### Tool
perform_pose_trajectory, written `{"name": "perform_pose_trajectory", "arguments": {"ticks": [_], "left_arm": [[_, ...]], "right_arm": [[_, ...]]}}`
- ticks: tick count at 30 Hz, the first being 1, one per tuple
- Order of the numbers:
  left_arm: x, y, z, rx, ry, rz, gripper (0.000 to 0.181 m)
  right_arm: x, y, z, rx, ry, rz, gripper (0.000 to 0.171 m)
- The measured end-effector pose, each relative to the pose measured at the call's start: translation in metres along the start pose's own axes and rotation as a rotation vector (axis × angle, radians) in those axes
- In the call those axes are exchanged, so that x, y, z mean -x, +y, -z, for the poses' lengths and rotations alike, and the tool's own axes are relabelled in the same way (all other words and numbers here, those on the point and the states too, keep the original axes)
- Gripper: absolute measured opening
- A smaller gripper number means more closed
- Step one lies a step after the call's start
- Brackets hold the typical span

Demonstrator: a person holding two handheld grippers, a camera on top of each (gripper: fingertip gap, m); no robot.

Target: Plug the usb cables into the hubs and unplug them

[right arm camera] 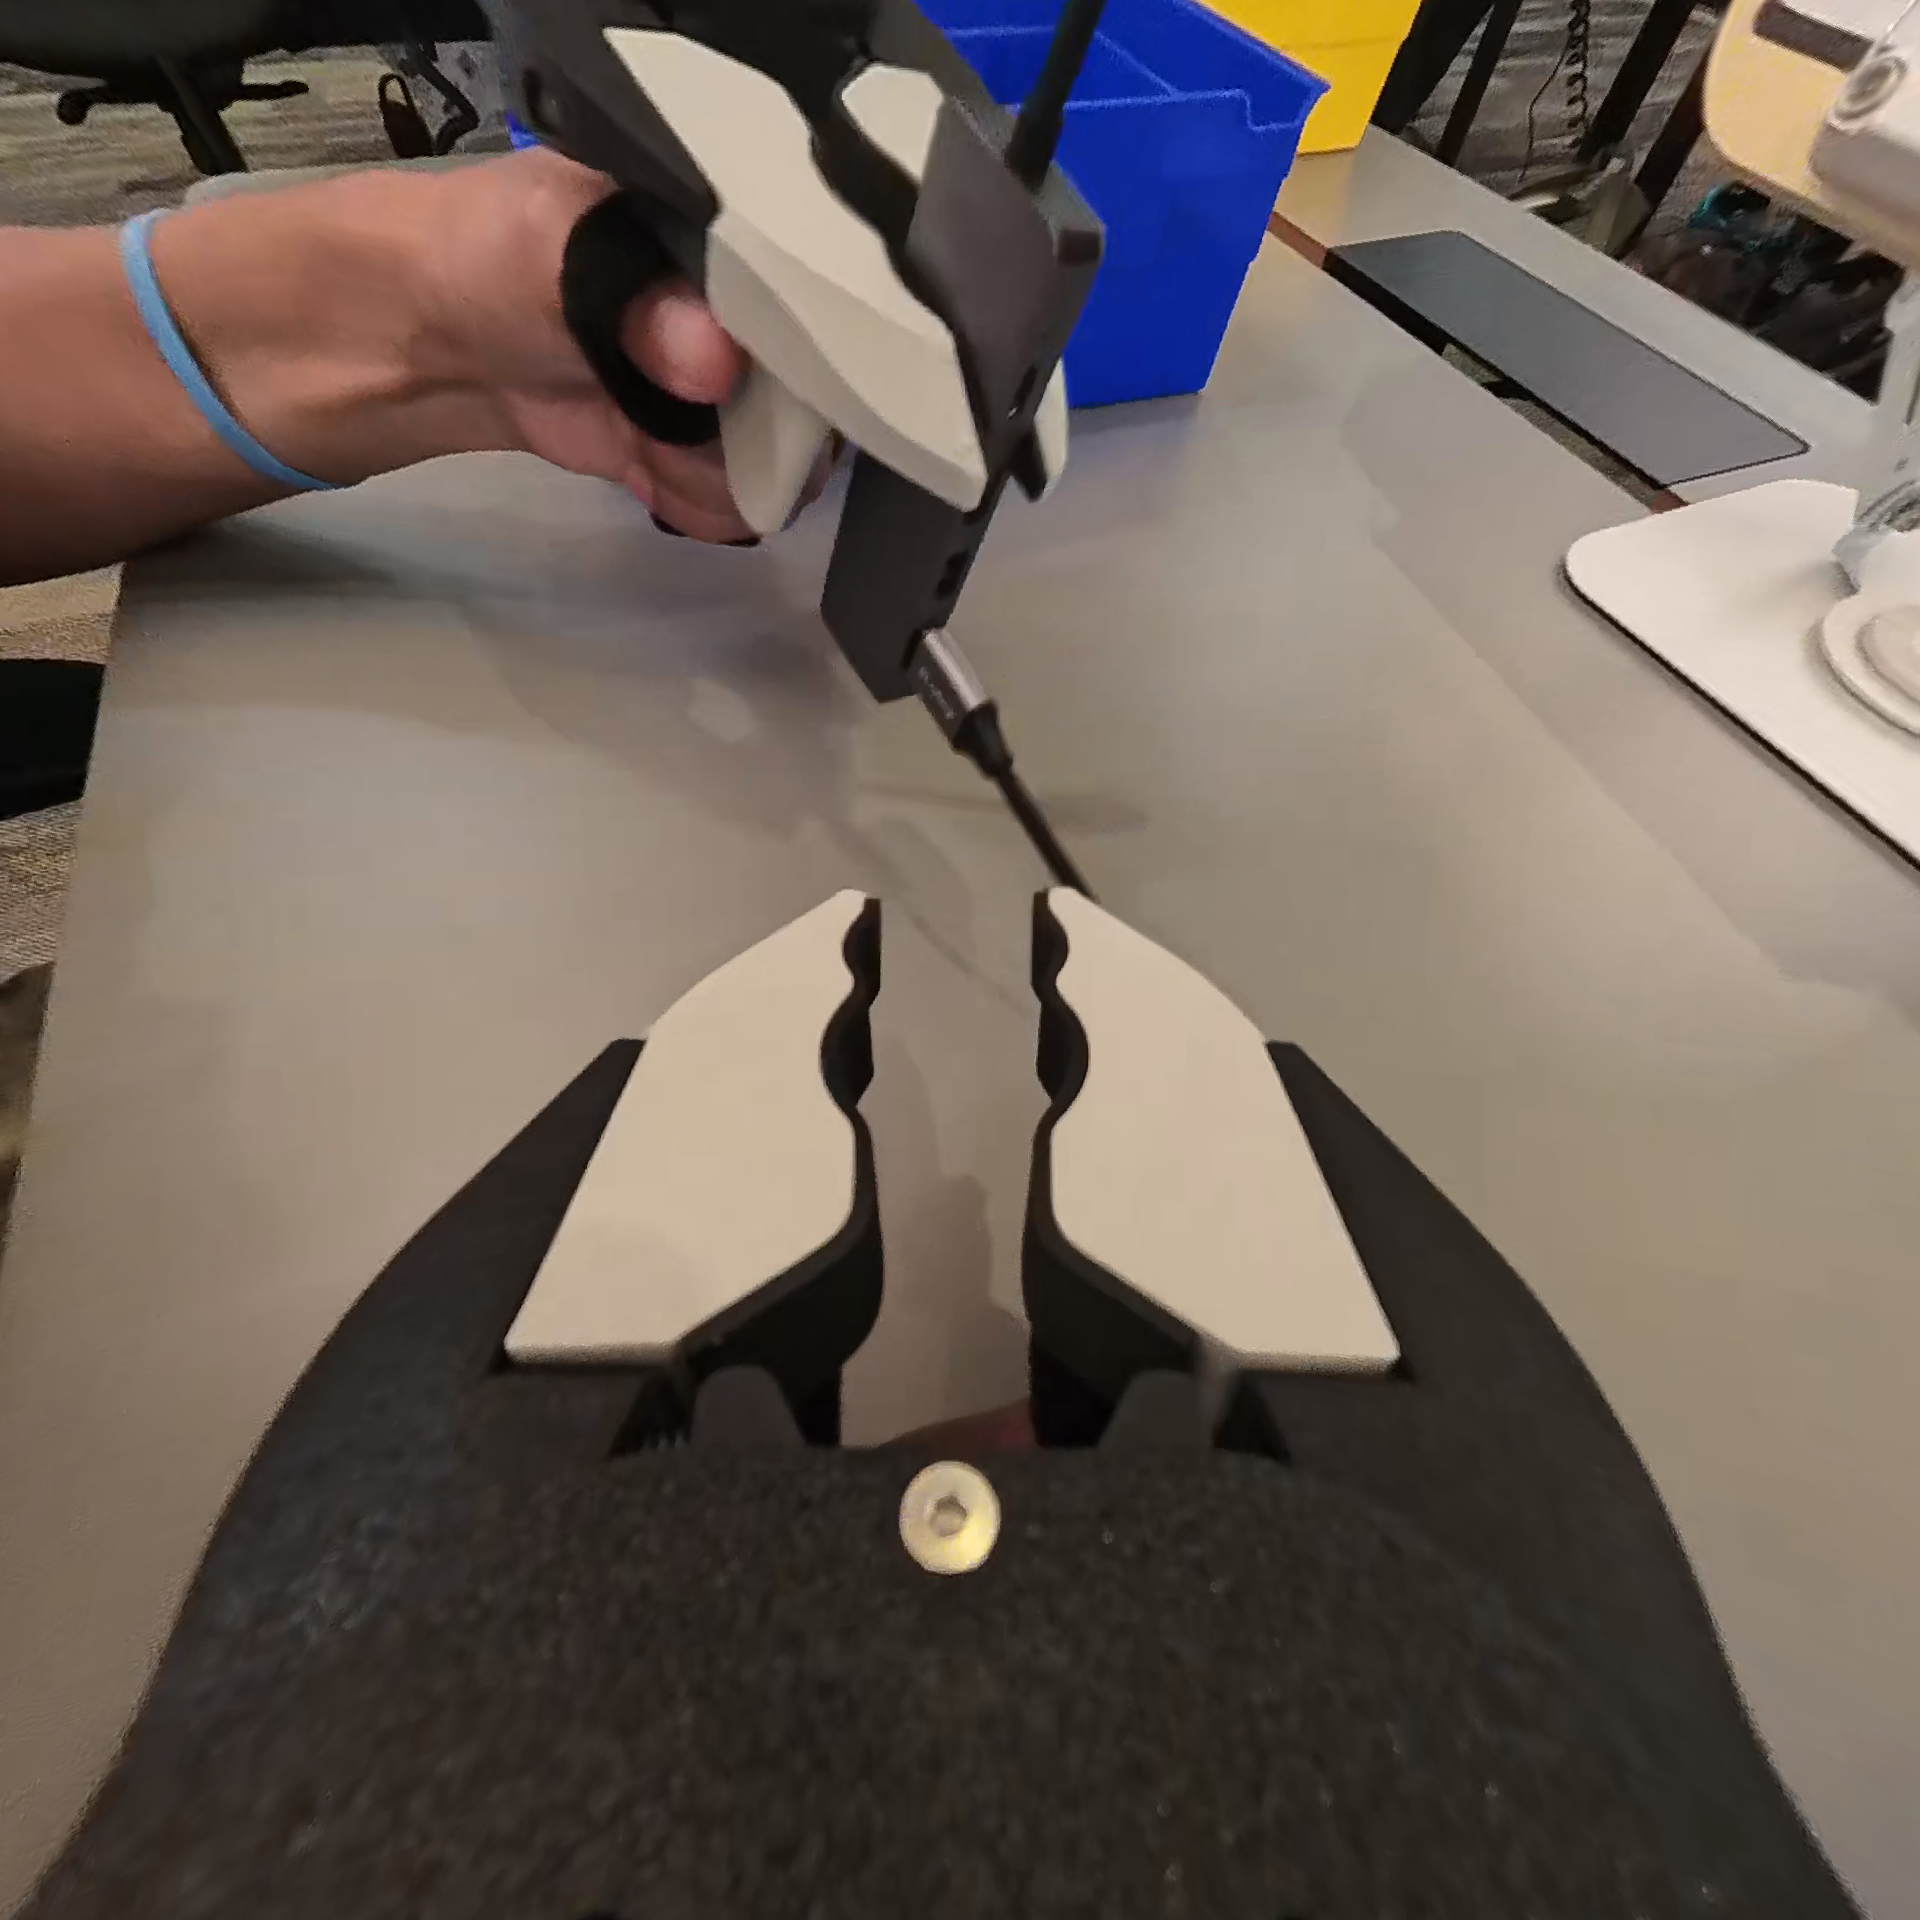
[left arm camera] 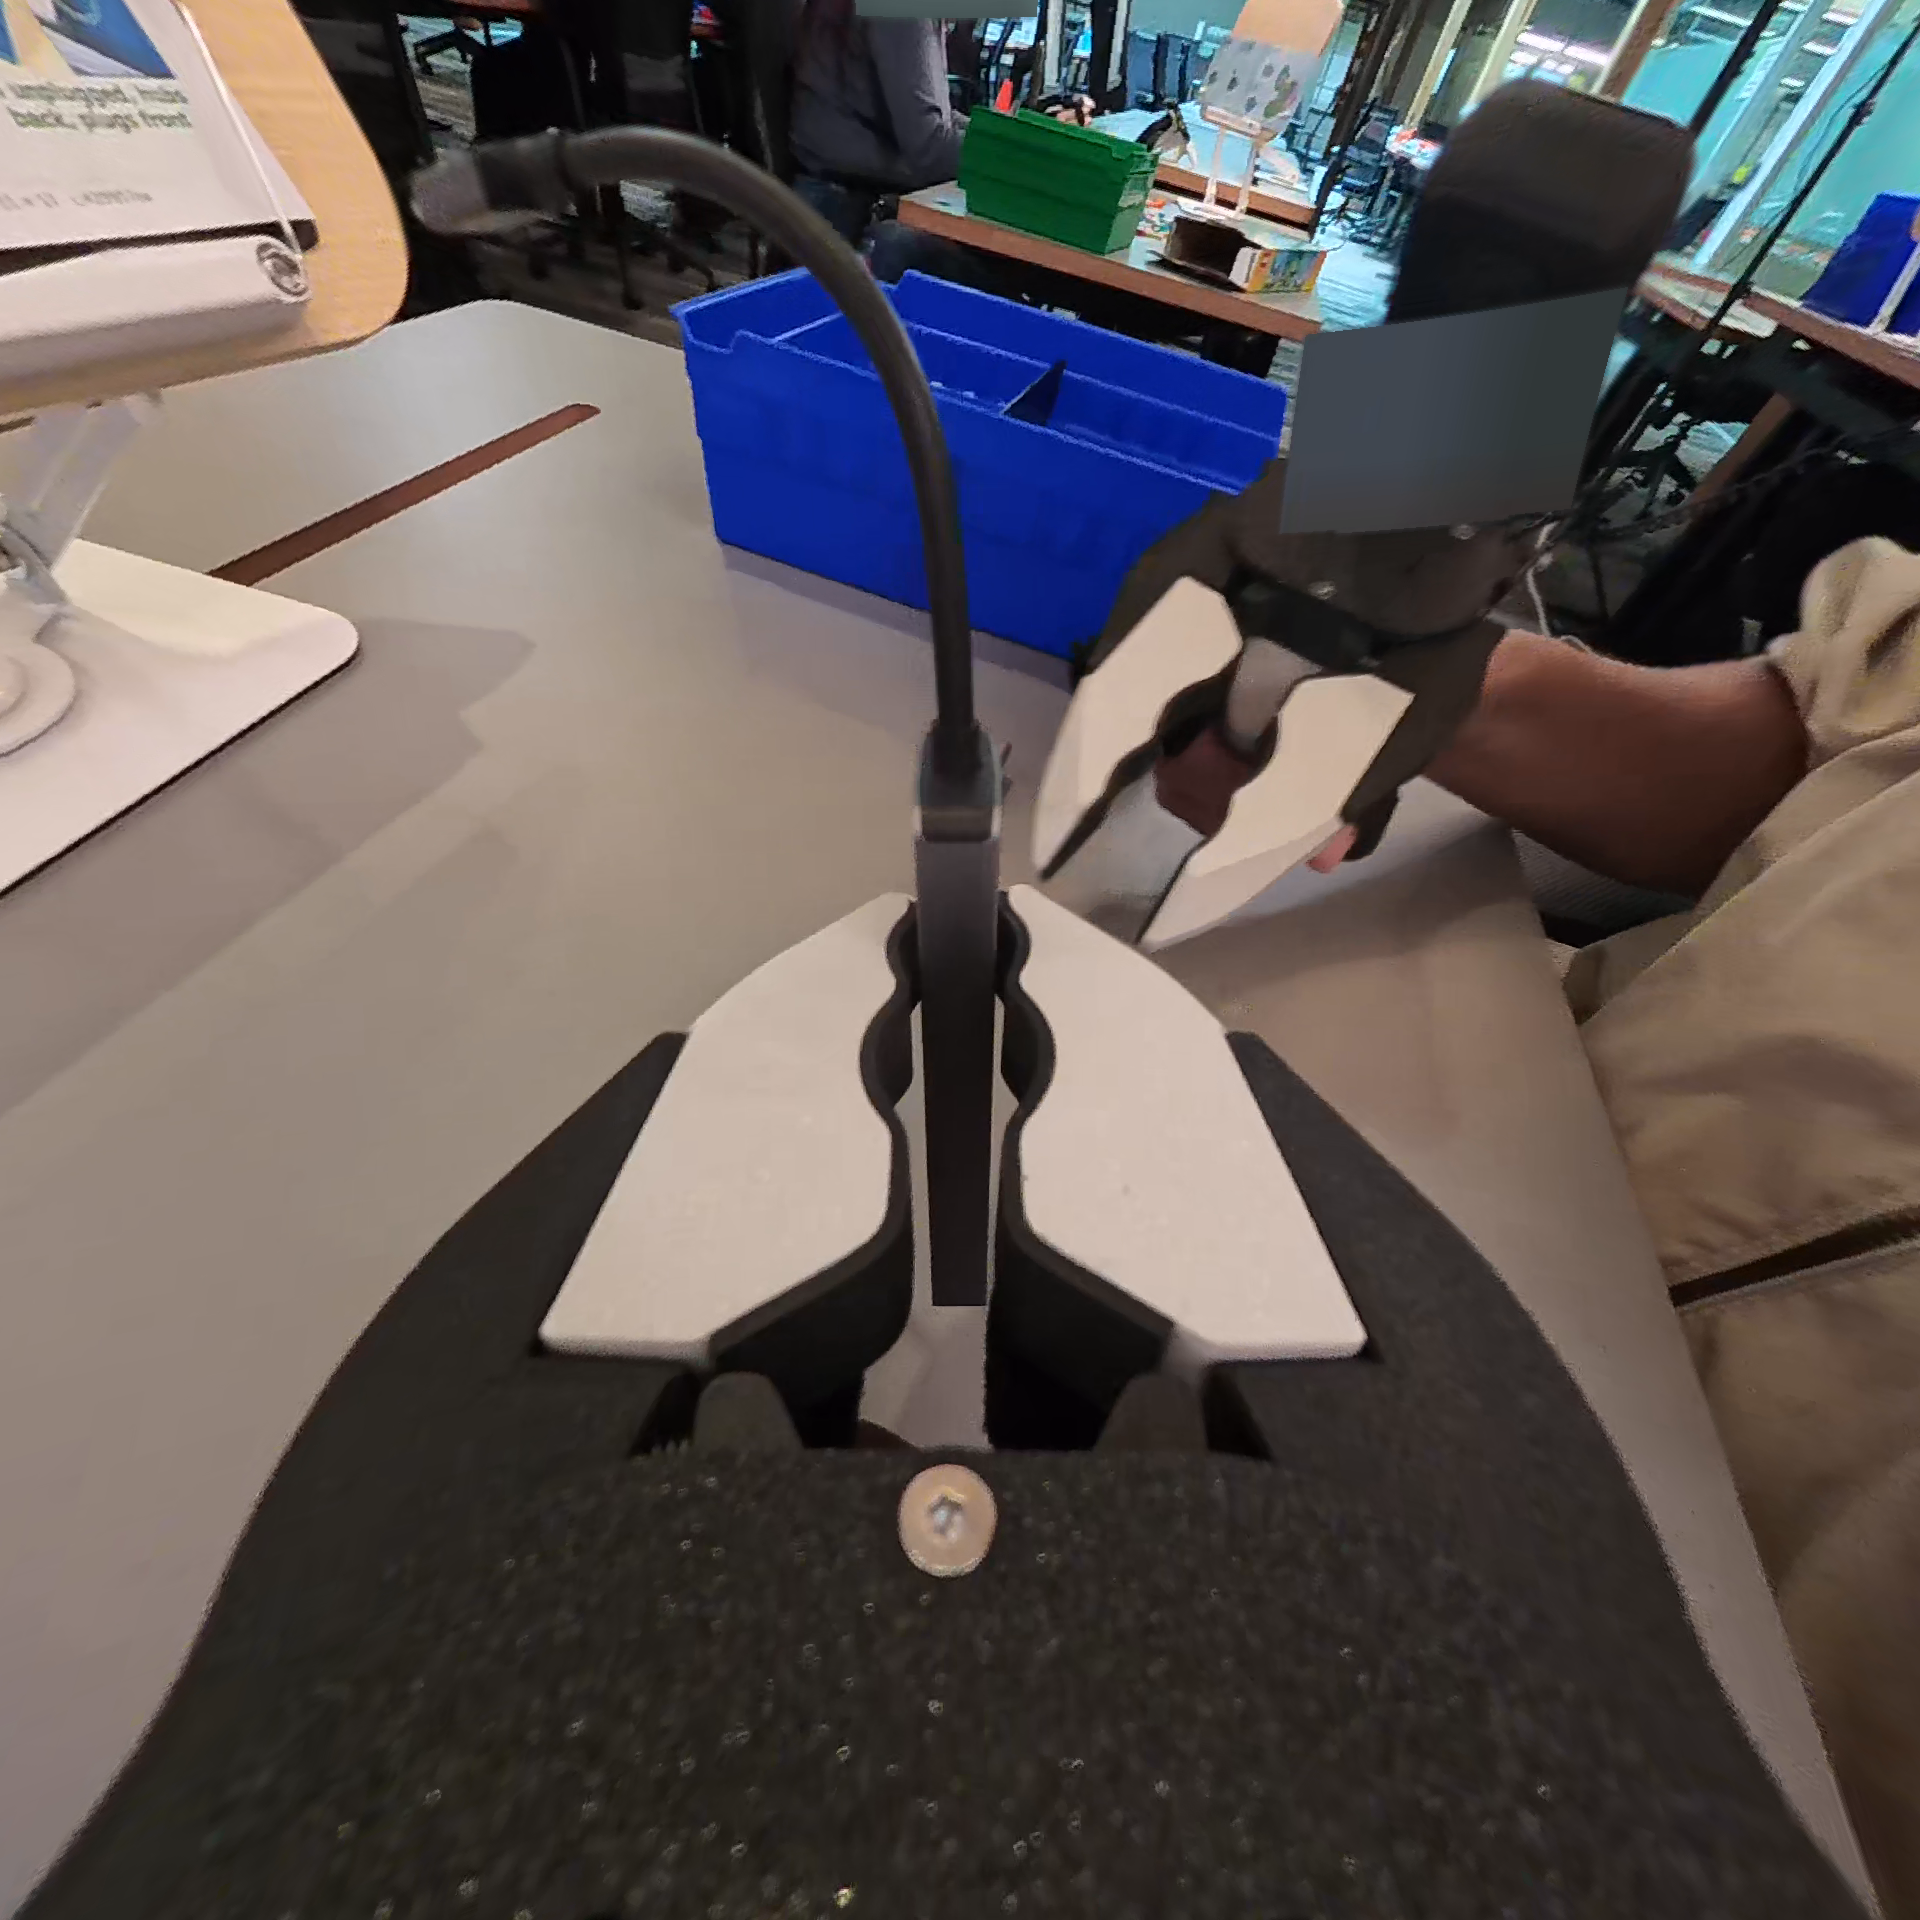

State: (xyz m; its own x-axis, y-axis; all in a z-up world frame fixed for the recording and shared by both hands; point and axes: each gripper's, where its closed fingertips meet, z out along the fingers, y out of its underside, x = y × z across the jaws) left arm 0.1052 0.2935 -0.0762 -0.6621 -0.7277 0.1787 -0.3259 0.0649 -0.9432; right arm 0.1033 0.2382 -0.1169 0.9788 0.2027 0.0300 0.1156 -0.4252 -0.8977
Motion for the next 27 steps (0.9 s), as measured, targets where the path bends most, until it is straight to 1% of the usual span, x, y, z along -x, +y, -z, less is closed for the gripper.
{"name": "perform_pose_trajectory", "arguments": {"ticks": [3,6,7,8,9,12,14,15,16,17,18,22,26,27], "left_arm": [[-0.007,-0.005,-0.002,-0.014,0.039,0.016,0.012],[-0.012,-0.013,-0.004,-0.045,0.074,0.045,0.011],[-0.014,-0.015,-0.005,-0.053,0.088,0.052,0.011],[-0.013,-0.017,-0.006,-0.059,0.087,0.054,0.012],[-0.013,-0.018,-0.006,-0.063,0.087,0.05,0.012],[-0.014,-0.02,-0.006,-0.064,0.09,0.04,0.013],[-0.011,-0.021,-0.007,-0.072,0.033,-0.018,0.02],[-0.009,-0.022,-0.006,-0.073,-0.009,-0.056,0.027],[-0.005,-0.024,-0.004,-0.082,-0.059,-0.089,0.039],[-0.004,-0.027,-0.002,-0.092,-0.093,-0.111,0.046],[-0.003,-0.028,0.001,-0.092,-0.121,-0.128,0.049],[0.001,-0.031,0.011,-0.084,-0.275,-0.271,0.05],[0.008,-0.025,0.01,0.0,-0.449,-0.468,0.051],[0.007,-0.024,0.007,0.014,-0.466,-0.505,0.051]], "right_arm": [[-0.007,-0.011,-0.019,-0.007,-0.026,0.002,0.032],[-0.005,-0.014,-0.039,0.019,-0.104,-0.037,0.033],[-0.002,-0.015,-0.045,0.023,-0.128,-0.044,0.031],[0.001,-0.016,-0.048,0.019,-0.153,-0.048,0.025],[0.006,-0.018,-0.049,0.012,-0.186,-0.052,0.013],[0.01,-0.019,-0.047,0.004,-0.2,-0.074,0.011],[0.011,-0.018,-0.044,0.005,-0.201,-0.123,0.008],[0.011,-0.018,-0.042,0.003,-0.205,-0.165,0.008],[0.01,-0.018,-0.039,-0.01,-0.212,-0.207,0.008],[0.009,-0.02,-0.035,-0.027,-0.222,-0.248,0.008],[0.007,-0.021,-0.03,-0.04,-0.23,-0.295,0.008],[-0.004,-0.03,-0.013,-0.122,-0.245,-0.55,0.008],[-0.012,-0.036,-0.003,-0.228,-0.24,-0.839,0.008],[-0.011,-0.036,-0.002,-0.246,-0.24,-0.892,0.008]]}}
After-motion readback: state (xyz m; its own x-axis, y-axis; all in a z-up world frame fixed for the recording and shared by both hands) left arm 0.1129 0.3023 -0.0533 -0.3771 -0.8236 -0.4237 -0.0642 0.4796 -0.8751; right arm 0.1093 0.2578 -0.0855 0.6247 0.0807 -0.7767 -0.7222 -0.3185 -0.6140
